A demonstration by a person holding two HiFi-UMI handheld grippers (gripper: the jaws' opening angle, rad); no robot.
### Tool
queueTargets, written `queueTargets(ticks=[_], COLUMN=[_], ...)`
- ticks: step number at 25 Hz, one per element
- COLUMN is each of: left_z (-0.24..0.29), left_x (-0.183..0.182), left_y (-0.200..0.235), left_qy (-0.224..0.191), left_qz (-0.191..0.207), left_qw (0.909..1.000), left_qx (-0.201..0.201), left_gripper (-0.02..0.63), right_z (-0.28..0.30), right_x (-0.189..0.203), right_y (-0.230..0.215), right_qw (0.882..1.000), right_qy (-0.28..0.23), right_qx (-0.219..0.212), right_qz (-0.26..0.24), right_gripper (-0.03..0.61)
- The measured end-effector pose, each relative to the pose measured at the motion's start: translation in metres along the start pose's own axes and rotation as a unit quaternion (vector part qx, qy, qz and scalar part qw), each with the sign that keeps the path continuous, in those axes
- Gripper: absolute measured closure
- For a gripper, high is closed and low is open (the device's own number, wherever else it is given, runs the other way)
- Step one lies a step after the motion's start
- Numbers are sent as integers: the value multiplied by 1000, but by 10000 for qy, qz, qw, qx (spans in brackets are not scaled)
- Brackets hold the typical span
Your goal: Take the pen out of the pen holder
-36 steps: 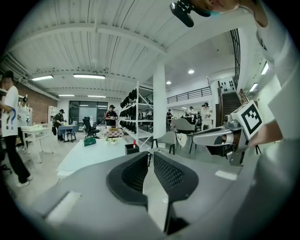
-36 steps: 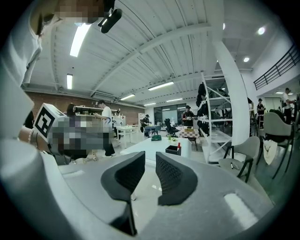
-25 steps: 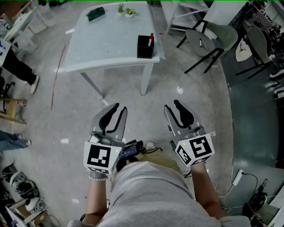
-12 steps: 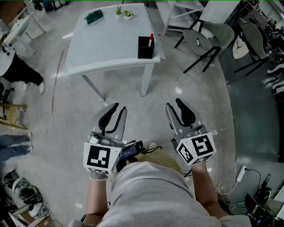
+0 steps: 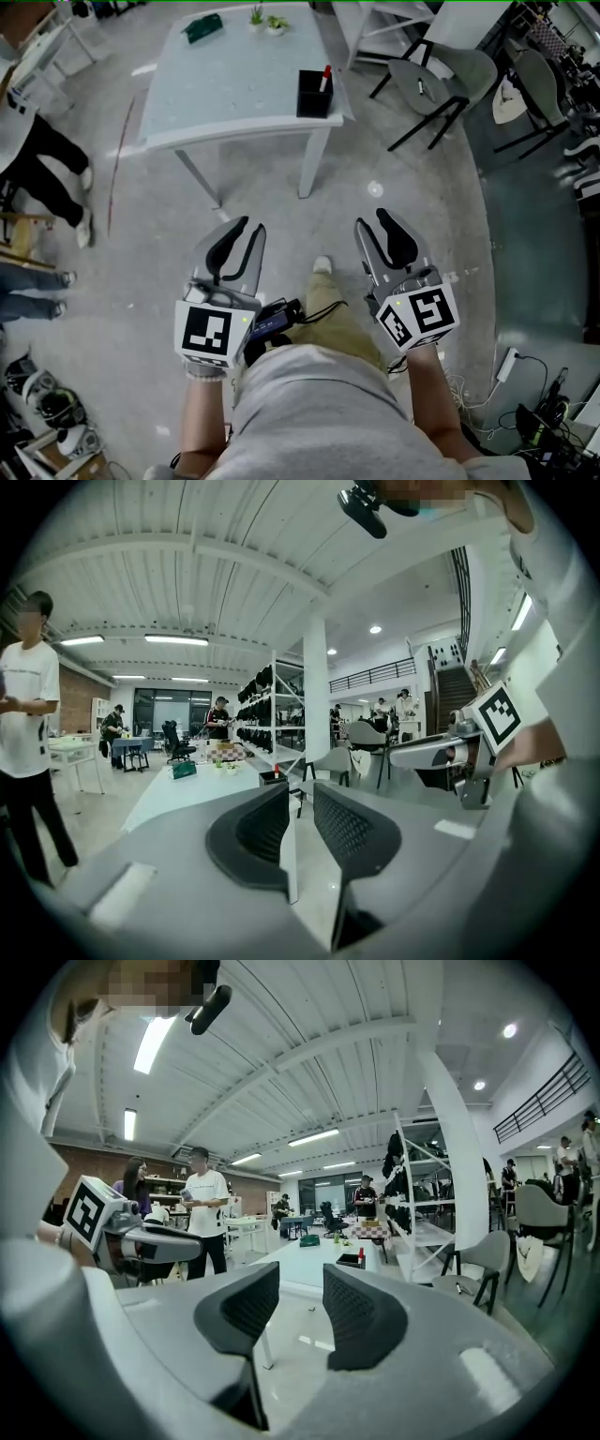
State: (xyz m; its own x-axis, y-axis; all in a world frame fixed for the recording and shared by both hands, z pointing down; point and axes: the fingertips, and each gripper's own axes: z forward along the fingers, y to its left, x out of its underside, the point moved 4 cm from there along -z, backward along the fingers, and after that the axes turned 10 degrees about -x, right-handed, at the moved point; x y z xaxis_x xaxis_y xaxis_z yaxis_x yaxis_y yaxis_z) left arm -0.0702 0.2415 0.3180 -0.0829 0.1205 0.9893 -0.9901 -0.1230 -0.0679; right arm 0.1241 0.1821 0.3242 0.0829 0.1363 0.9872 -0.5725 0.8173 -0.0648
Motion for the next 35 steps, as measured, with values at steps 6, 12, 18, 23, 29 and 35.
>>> queueTargets(ticks=[6,12,18,23,29,35], left_z=[4,16,43,71,111,146], left_x=[-1,-5,-5,-9,-11,-12], left_y=[-1,1,7,17,21,30], left_qy=[-57,-56,-9,34,88,164], left_qz=[-33,-37,-28,-75,-49,-94], left_qw=[10000,9999,9998,9996,9995,9990], left_qx=[-58,-126,-210,-275,-290,-400], left_gripper=[532,532,532,532,532,532], right_z=[-1,11,34,58,89,120], right_x=[1,-5,-2,-5,-8,-12], right_y=[-8,-22,-45,-68,-102,-132], right_qw=[10000,9999,9997,9995,9990,9983], right_qy=[2,-11,-5,78,111,129], right_qx=[0,-124,-229,-310,-414,-559], right_qz=[-9,-40,4,37,81,78], right_gripper=[439,439,439,439,439,439])
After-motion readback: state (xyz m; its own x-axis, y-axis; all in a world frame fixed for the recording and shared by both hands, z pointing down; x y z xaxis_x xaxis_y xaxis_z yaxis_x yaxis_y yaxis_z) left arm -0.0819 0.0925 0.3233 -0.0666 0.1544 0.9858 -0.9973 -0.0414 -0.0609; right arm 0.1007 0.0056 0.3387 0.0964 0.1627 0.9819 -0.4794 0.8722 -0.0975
